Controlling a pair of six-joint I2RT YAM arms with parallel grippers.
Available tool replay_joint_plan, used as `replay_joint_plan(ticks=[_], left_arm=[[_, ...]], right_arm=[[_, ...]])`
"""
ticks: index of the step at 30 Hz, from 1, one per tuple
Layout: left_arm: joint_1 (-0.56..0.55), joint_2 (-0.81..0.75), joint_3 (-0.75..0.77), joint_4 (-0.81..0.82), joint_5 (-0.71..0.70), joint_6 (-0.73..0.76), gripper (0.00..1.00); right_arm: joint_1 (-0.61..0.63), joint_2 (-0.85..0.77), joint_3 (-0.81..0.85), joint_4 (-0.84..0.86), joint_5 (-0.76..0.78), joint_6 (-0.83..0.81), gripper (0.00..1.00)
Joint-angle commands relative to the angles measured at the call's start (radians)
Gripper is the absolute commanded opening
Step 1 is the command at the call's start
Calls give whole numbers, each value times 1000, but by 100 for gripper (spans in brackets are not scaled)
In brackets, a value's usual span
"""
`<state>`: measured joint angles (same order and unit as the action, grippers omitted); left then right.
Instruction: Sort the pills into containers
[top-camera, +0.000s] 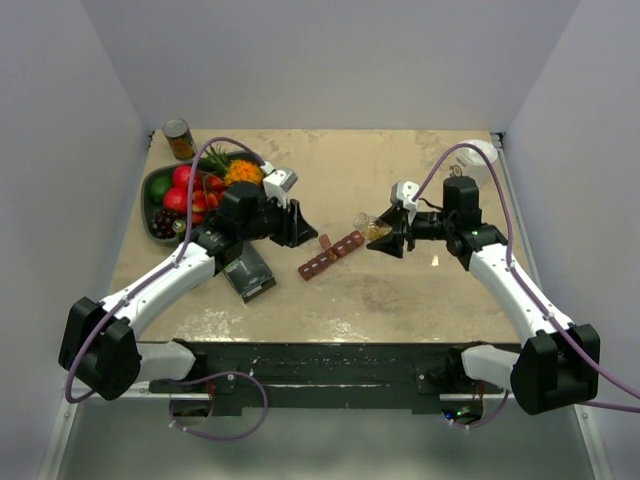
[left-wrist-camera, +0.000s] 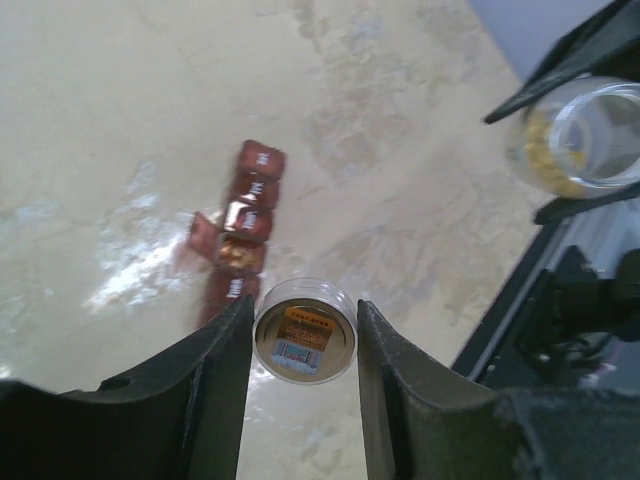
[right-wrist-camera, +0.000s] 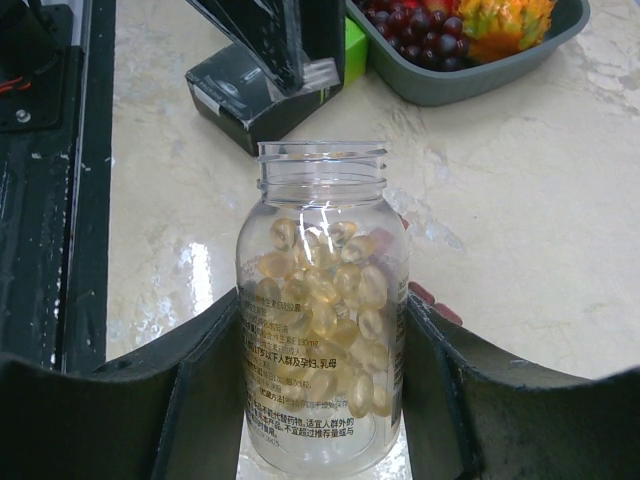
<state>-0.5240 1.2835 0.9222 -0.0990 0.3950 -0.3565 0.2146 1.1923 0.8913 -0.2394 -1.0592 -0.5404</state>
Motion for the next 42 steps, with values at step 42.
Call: replay_joint_plan(ticks=[42], left_arm=[[-79, 191, -75, 746, 381, -527, 11]], right_arm=[[164, 6, 90, -291, 231, -182, 4]])
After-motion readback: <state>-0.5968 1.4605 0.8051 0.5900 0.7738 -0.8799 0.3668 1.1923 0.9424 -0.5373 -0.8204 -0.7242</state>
